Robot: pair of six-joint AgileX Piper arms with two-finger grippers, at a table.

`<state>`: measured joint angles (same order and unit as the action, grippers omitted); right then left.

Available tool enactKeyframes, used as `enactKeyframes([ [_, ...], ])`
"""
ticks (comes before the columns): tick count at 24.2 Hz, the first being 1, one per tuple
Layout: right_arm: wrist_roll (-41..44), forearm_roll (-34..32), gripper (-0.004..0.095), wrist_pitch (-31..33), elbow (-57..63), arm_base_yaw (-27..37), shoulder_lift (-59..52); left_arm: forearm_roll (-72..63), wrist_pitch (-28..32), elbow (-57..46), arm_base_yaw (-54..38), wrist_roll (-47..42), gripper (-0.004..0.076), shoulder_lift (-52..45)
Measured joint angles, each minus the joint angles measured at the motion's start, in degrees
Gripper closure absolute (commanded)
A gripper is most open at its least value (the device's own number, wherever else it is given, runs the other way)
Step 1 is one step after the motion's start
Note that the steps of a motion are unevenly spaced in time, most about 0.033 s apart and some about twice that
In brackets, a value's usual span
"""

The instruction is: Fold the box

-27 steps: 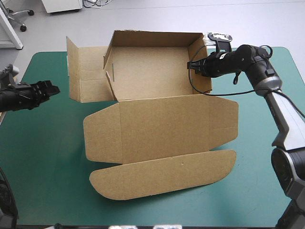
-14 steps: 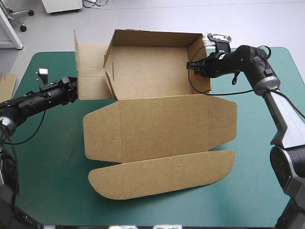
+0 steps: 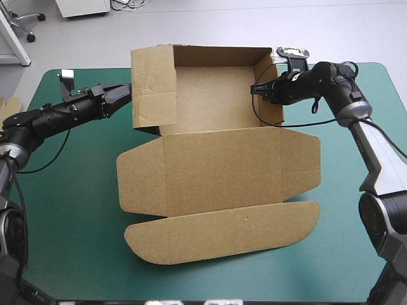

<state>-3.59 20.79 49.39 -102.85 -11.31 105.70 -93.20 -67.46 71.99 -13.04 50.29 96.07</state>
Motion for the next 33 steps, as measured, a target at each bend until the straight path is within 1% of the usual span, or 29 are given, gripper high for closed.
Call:
enactKeyframes([
  [6, 0.6, -0.7, 0.0922, 0.2, 0.0, 0.0, 0.9, 2.3, -0.5, 3.0, 5.4, -2.0, 0.0328, -0.3],
  [8, 0.8, -1.1, 0.0921, 0.4, 0.0, 0.0, 1.0, 6.7, -0.6, 5.5, 6.7, -4.1, 0.0328, -0.3],
  [9, 0.9, -1.3, 0.0921, 0.4, 0.0, 0.0, 1.0, 11.5, -0.3, 7.8, 7.3, -6.4, 0.0328, -0.3],
  [13, 0.9, -1.7, 0.092, 0.8, 0.0, 0.0, 1.0, 19.3, 0.5, 12.1, 8.1, -11.2, 0.0328, -0.3],
  [17, 1.7, -2.6, 0.092, 0.9, 0.0, 0.0, 1.0, 27.0, 3.4, 16.4, 10.7, -16.6, 0.0328, -0.3],
  [20, 2.9, -3.6, 0.092, 1.6, -0.1, 0.0, 1.5, 36.4, 5.9, 19.3, 14.6, -22.4, 0.0328, -0.3],
  [23, 3.2, -4.3, 0.092, 2.5, -0.1, -0.4, 2.5, 42.3, 7.7, 20.0, 17.4, -25.7, 0.0328, -0.3],
  [24, 4.0, -5.4, 0.092, 2.6, -0.4, -1.1, 2.8, 44.4, 8.2, 20.0, 18.2, -27.0, 0.0328, -0.3],
  [29, 6.4, -9.4, 0.092, 2.6, -1.8, -3.6, 2.9, 48.8, 8.5, 20.5, 19.4, -30.0, 0.0328, -0.1],
  [33, 7.7, -11.6, 0.092, 4.1, -3.4, -4.9, 3.2, 53.4, 8.6, 20.9, 20.1, -32.7, 0.033, -0.1],
])
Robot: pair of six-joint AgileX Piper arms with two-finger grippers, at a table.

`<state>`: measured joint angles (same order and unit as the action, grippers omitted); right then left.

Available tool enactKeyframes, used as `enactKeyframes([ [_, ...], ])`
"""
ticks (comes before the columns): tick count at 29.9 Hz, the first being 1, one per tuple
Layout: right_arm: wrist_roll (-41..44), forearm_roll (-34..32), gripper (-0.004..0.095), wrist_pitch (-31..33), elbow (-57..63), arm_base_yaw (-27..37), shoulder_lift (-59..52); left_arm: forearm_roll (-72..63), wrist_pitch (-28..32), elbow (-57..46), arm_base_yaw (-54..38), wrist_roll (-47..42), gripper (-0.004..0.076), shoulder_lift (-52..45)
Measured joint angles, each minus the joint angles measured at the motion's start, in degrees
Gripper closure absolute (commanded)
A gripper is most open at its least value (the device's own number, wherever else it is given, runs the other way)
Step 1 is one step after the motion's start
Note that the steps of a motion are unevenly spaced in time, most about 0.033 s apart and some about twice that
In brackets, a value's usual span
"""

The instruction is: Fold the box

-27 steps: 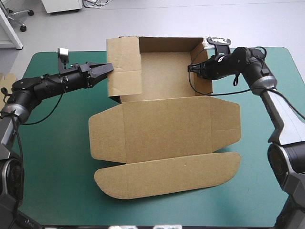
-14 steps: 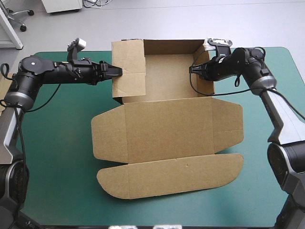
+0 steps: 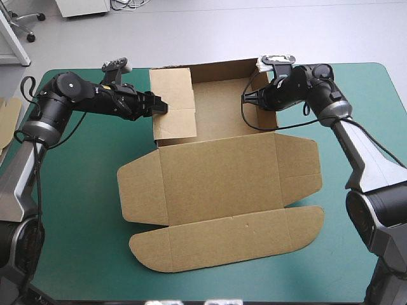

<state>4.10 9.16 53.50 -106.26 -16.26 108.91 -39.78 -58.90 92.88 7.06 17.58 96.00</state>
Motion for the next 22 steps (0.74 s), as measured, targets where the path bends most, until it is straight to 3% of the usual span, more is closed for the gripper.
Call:
enactKeyframes([
  [22, 2.5, -3.3, 0.092, 7.3, -2.8, -0.7, 1.7, 13.7, -2.3, 5.3, 6.6, -9.3, 0.0347, 4.6],
])
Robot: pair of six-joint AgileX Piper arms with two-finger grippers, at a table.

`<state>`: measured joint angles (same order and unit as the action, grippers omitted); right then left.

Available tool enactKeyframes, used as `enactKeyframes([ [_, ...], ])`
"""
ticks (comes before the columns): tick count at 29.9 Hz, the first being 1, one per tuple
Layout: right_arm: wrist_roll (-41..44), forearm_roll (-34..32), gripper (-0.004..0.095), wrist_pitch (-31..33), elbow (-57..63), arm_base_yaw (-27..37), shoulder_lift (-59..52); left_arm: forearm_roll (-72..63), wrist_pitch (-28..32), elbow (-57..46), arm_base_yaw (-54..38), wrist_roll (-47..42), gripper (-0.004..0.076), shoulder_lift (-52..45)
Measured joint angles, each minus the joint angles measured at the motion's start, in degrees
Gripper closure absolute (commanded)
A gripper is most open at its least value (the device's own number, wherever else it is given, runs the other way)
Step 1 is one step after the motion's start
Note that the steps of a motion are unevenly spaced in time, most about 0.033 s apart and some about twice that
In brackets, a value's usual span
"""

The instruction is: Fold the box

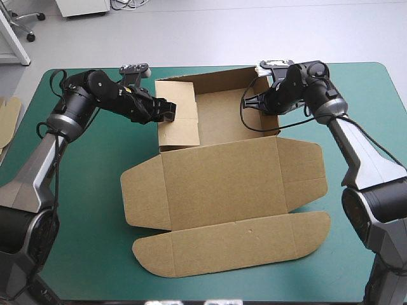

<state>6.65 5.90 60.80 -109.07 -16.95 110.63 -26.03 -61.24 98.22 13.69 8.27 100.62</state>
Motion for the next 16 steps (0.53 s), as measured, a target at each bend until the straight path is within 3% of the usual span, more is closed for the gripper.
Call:
enactKeyframes([
  [16, 0.6, -0.3, 0.092, 0.1, 0.0, -0.9, 0.2, 8.6, -7.1, 6.9, 2.0, -5.5, 0.0381, 5.0],
])
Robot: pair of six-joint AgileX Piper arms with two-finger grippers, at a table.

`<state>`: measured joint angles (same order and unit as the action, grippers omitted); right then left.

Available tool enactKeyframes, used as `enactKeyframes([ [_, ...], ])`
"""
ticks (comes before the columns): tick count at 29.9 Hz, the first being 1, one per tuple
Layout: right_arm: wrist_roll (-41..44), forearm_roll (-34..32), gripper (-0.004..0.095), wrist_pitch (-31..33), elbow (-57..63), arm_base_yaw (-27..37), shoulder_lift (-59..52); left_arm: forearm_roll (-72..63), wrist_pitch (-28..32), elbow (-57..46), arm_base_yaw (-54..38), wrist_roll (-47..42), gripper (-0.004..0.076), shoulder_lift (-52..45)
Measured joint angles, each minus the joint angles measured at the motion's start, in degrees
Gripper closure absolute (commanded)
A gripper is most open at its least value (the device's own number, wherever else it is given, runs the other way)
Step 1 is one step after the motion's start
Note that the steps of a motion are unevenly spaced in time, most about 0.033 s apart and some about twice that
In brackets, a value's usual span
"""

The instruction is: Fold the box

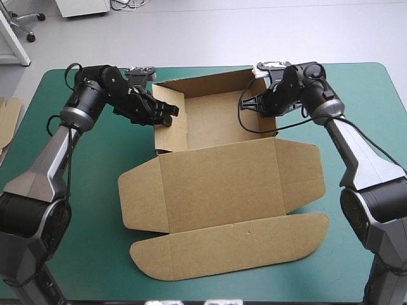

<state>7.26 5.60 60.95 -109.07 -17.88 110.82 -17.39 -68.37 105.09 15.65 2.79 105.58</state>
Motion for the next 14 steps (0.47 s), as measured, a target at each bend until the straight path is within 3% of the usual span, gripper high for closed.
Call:
enactKeyframes([
  [6, 0.0, 2.5, 0.092, 0.1, -0.3, -0.2, 0.5, 6.4, -2.7, 2.6, 1.5, -2.2, 0.0391, 2.8],
  [14, 0.9, 1.4, 0.092, 1.2, -1.9, -0.2, 2.4, 12.2, -3.5, 9.5, 3.5, -3.1, 0.0543, 7.2],
])
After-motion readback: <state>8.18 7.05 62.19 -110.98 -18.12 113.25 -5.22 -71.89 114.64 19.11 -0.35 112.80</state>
